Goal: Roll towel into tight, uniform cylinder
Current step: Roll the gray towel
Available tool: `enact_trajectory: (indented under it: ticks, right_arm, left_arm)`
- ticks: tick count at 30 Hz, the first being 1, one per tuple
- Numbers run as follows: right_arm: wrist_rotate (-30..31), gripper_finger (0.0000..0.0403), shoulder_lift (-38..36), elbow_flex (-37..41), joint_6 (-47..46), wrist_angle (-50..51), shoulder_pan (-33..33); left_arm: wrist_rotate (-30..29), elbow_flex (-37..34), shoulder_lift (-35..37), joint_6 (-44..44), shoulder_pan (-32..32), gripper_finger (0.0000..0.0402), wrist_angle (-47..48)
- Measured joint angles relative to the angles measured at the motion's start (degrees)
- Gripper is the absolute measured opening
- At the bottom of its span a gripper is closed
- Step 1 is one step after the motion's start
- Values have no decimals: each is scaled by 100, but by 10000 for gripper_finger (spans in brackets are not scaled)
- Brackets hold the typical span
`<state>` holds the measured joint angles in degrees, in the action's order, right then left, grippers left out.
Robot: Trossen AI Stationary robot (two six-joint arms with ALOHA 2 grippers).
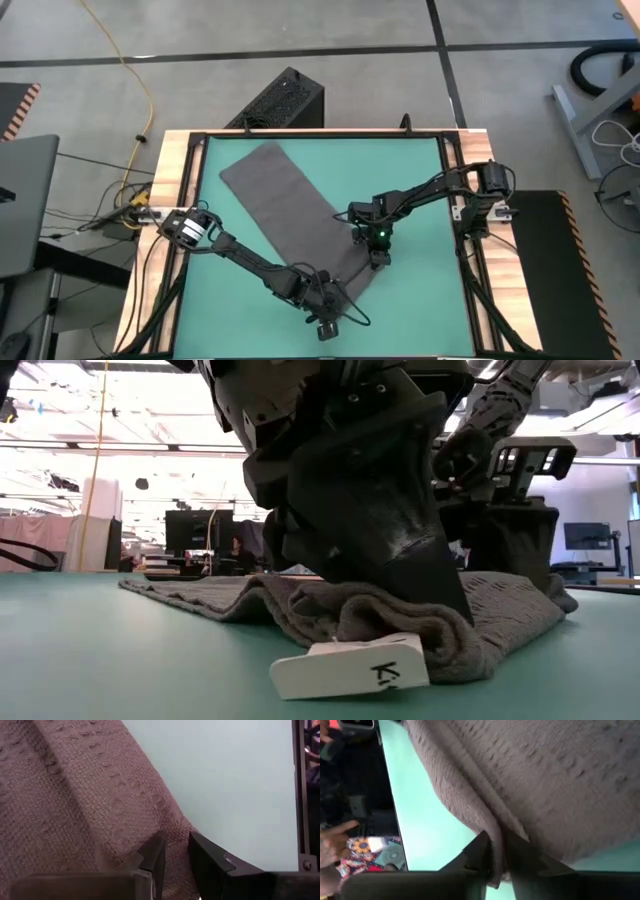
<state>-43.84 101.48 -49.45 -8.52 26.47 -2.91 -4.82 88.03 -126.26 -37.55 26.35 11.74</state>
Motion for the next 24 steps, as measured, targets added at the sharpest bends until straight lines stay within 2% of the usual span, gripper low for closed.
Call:
enact_trajectory:
  ticks: [7,12,16,20,24]
  right_arm:
    - [-67,162,-573,7,263,410,-135]
    - [15,190,-1141,7,806,958,-361]
    - [567,191,-1695,41,1290,1248,-36]
    - [1145,176,-2329,367,1295,775,796]
    - [2710,161,-2845,824,1512,-173,1914]
  left_arm:
    - [162,0,0,182,-11,77,27]
    - [278,0,0,222,-13,77,29]
    - [307,0,0,273,-13,77,19]
    - [346,0,0,353,-36,77,-85]
    - [498,-2,0,414,-85,77,-116]
